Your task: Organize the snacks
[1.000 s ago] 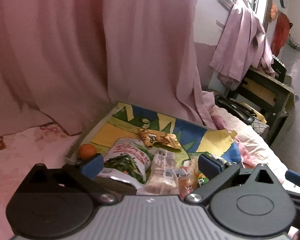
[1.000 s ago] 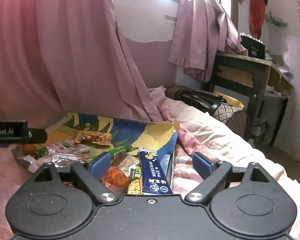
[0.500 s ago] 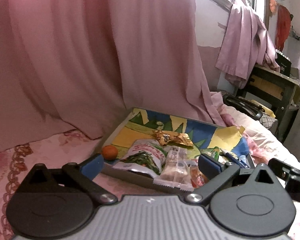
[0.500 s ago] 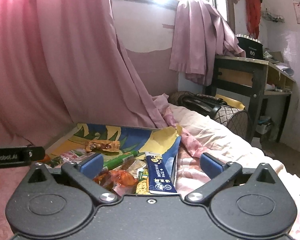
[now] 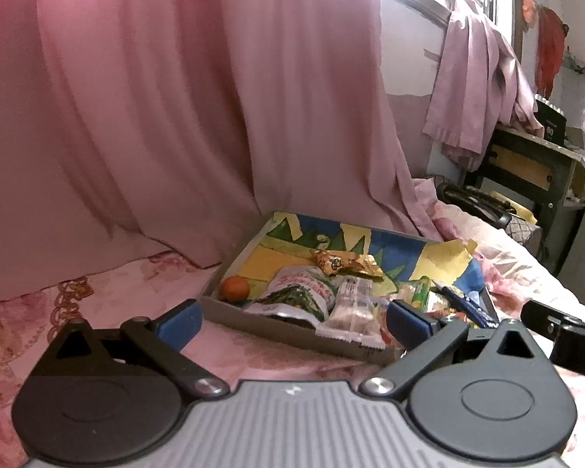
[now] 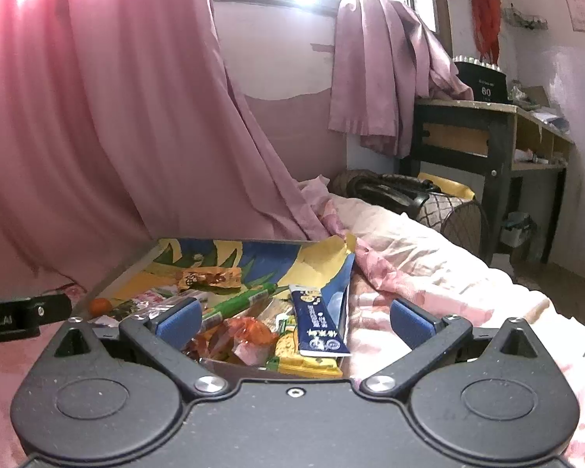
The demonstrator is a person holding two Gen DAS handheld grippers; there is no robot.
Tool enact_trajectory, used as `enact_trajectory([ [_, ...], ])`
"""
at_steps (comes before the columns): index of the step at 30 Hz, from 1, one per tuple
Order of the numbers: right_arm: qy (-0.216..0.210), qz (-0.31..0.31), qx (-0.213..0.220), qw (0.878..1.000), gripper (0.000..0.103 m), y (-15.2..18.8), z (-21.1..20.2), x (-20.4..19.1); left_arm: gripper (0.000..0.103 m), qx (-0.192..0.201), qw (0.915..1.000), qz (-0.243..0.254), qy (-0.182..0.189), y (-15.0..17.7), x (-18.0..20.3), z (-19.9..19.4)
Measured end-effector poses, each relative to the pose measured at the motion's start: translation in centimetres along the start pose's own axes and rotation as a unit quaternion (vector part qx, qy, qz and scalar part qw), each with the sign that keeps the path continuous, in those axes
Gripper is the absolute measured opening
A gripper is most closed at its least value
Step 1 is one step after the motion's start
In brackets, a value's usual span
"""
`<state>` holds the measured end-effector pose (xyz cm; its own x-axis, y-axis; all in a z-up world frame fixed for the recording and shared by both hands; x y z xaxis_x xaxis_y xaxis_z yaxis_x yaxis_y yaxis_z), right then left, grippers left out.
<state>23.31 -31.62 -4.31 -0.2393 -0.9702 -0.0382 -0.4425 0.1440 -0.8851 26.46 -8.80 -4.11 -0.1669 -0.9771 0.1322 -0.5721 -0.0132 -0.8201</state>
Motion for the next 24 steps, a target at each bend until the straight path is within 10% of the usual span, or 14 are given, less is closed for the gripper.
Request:
enact_trajectory([
  [24, -0.017, 0.043, -0.005, 0.999, 0.102, 2.7, -6.3, -1.1, 0.103, 0.021, 0.9997, 0.015, 0.002, 2.2, -1.3, -6.4],
])
Point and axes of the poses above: each gripper's, at about its wrist camera, not at the fingertips, and z roughly the way its jaws point, x to its right, y to its underside, the point moved 10 cm from there along z, roughly the way its jaws point, and after that the axes turned 6 degrees about -x, right-handed, at the moved point
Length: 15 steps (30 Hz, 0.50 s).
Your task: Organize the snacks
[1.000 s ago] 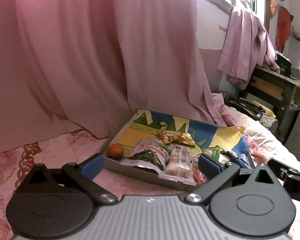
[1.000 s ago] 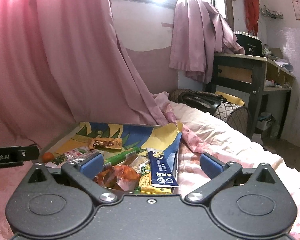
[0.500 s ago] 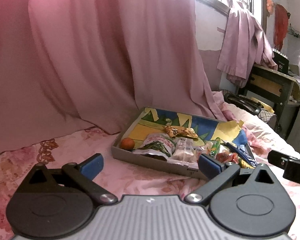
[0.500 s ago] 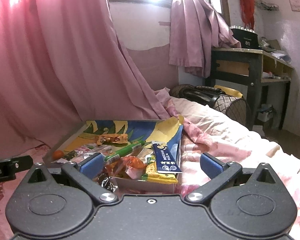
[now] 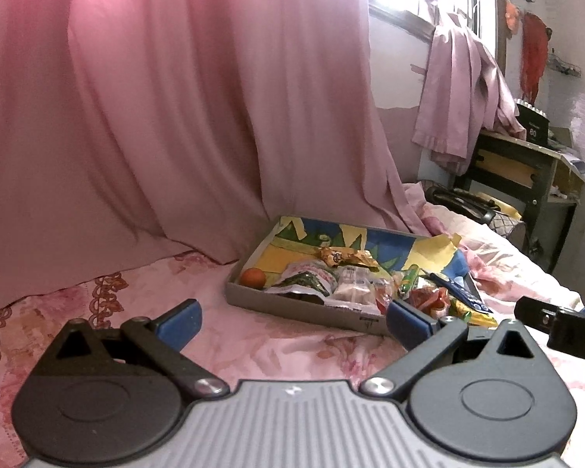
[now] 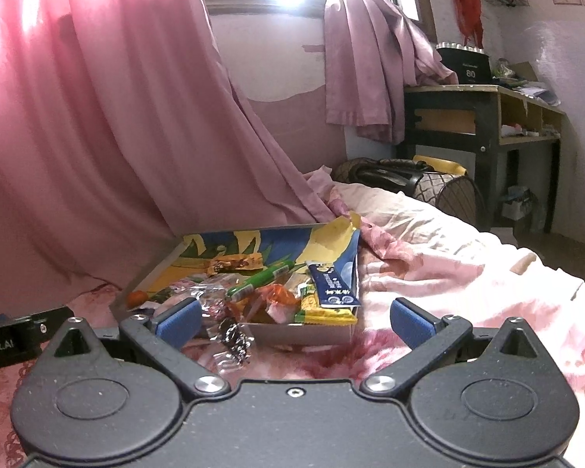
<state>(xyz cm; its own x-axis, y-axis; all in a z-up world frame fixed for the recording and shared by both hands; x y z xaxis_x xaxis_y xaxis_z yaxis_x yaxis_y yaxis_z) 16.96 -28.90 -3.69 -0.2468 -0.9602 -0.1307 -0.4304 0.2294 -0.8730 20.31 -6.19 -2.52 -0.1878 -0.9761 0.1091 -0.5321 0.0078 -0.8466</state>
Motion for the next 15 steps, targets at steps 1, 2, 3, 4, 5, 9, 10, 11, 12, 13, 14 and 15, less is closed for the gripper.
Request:
enact_trajectory([
  [1, 0.0, -0.001, 0.001, 1.0, 0.102, 0.1, -0.2, -0.1, 0.103, 0.001, 1.0, -0.001, -0.001, 0.0, -0.1, -0.3],
  [2, 0.0, -0.002, 0.001, 1.0, 0.102, 0.3, -0.5, -0.2, 0.103, 0.003, 1.0, -0.002, -0.001, 0.1, -0.2, -0.6],
  [3, 0.0, -0.003, 0.0, 1.0, 0.102, 0.4, -0.7, -0.3, 0.103, 0.004, 1.0, -0.003, -0.001, 0.1, -0.3, -0.9],
  [4, -0.001, -0.004, -0.001, 1.0, 0.102, 0.6, -0.9, -0.4, 0.103, 0.005, 1.0, -0.003, -0.001, 0.2, -0.4, -1.2],
  [5, -0.001, -0.004, -0.001, 1.0, 0.102, 0.7, -1.1, -0.5, 0.103, 0.005, 1.0, -0.004, -0.001, 0.4, -0.6, -1.5],
  [9, -0.003, -0.004, -0.001, 1.0, 0.102, 1.2, -1.9, -0.9, 0.103, 0.0, 1.0, -0.002, -0.006, 1.4, -1.2, -2.5],
  [10, -0.004, -0.004, 0.0, 1.0, 0.102, 1.4, -2.2, -0.9, 0.103, -0.002, 1.0, -0.002, -0.008, 1.7, -1.3, -2.7],
  [11, -0.004, -0.004, 0.0, 1.0, 0.102, 1.5, -2.3, -1.0, 0.103, -0.004, 0.9999, -0.004, -0.01, 1.9, -1.5, -2.9],
  [12, -0.004, -0.003, -0.001, 1.0, 0.102, 1.6, -2.5, -1.0, 0.103, -0.006, 0.9999, -0.006, -0.011, 2.1, -1.7, -3.1],
  [13, -0.005, -0.002, -0.002, 1.0, 0.102, 1.7, -2.6, -1.0, 0.103, -0.007, 0.9999, -0.007, -0.011, 2.3, -1.8, -3.3],
  [14, -0.005, 0.0, -0.004, 1.0, 0.102, 1.8, -2.7, -1.0, 0.103, -0.007, 0.9999, -0.009, -0.012, 2.4, -1.9, -3.4],
  [15, -0.006, 0.0, -0.005, 1.0, 0.102, 2.0, -2.8, -1.0, 0.103, -0.007, 0.9999, -0.009, -0.012, 2.5, -2.0, -3.6],
])
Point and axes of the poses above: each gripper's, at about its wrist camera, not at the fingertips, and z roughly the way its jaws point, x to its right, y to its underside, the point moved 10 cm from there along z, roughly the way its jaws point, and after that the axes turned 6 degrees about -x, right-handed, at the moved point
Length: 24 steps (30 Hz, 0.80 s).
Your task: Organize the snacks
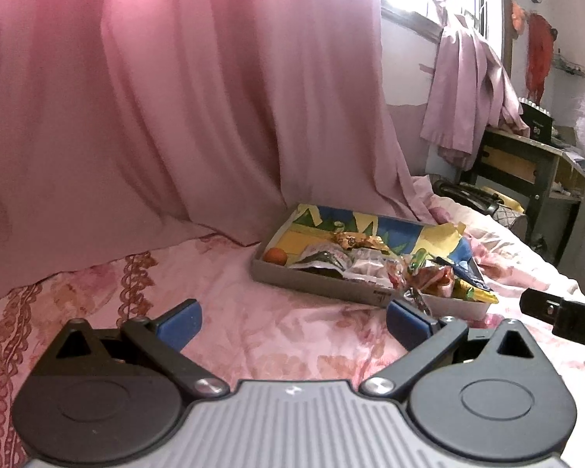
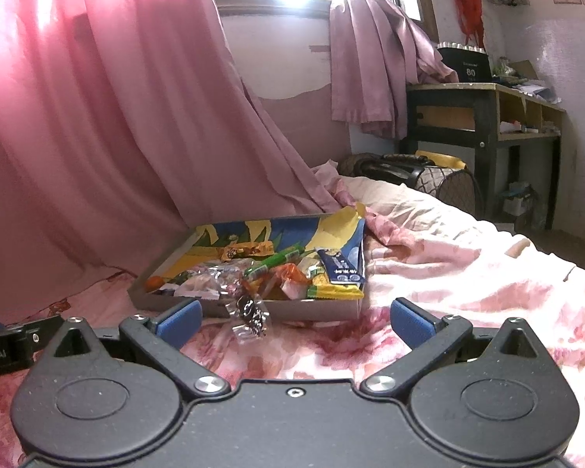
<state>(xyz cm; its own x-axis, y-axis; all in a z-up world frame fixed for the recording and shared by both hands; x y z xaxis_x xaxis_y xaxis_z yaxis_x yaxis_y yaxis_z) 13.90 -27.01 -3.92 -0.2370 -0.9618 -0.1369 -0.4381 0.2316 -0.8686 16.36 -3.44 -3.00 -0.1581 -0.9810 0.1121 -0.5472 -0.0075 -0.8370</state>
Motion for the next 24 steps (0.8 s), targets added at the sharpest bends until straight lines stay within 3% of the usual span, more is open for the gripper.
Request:
enact_trajectory([
  [24, 0.002, -0.029, -0.03, 0.999, 0.102, 4.0, -2.1, -2.0, 0.103, -0.01, 0.9998, 0.008, -0.016, 2.7, -1.1, -1.9],
])
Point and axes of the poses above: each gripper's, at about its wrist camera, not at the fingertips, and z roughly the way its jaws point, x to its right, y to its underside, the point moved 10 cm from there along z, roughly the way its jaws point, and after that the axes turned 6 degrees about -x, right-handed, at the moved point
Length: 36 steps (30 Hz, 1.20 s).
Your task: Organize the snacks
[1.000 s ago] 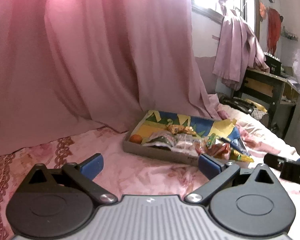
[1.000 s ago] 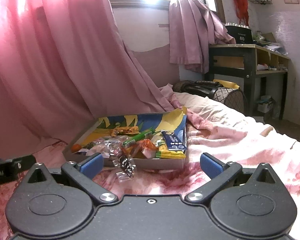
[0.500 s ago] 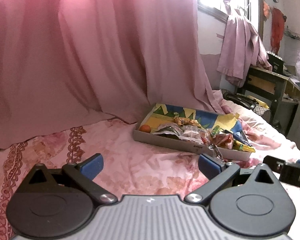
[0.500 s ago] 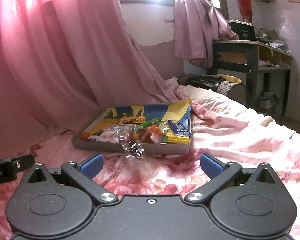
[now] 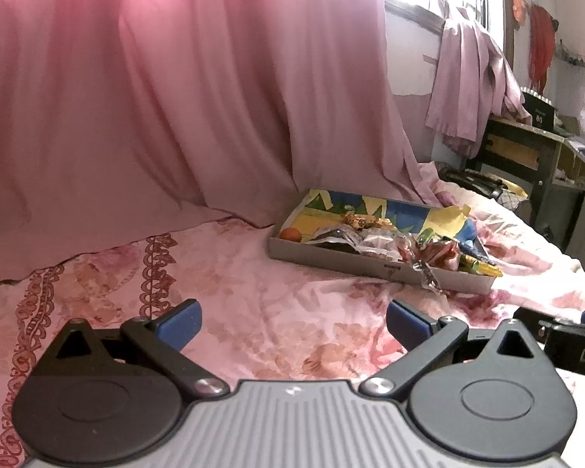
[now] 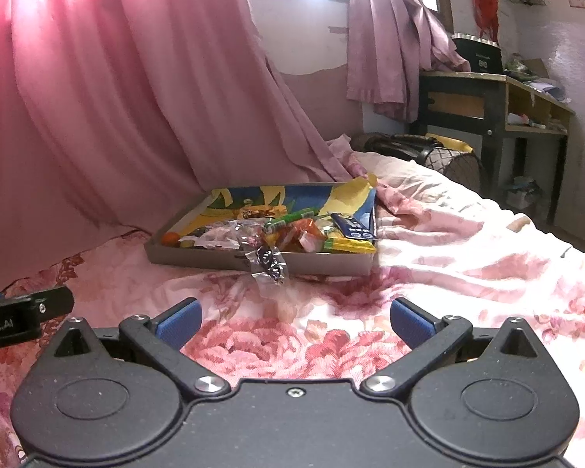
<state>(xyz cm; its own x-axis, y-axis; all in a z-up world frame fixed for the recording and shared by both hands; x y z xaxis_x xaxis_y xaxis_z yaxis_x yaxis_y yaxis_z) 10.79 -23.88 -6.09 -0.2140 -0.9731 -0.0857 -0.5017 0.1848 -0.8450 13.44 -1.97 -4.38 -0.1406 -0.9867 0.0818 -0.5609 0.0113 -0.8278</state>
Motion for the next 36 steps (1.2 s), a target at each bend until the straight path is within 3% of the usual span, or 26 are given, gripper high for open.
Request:
enact_trajectory([
  [36, 0.004, 0.007, -0.003, 1.0, 0.102, 1.1, -1.0, 0.1, 0.103, -0.007, 0.9999, 0.005, -0.011, 1.1, -0.4, -0.6],
])
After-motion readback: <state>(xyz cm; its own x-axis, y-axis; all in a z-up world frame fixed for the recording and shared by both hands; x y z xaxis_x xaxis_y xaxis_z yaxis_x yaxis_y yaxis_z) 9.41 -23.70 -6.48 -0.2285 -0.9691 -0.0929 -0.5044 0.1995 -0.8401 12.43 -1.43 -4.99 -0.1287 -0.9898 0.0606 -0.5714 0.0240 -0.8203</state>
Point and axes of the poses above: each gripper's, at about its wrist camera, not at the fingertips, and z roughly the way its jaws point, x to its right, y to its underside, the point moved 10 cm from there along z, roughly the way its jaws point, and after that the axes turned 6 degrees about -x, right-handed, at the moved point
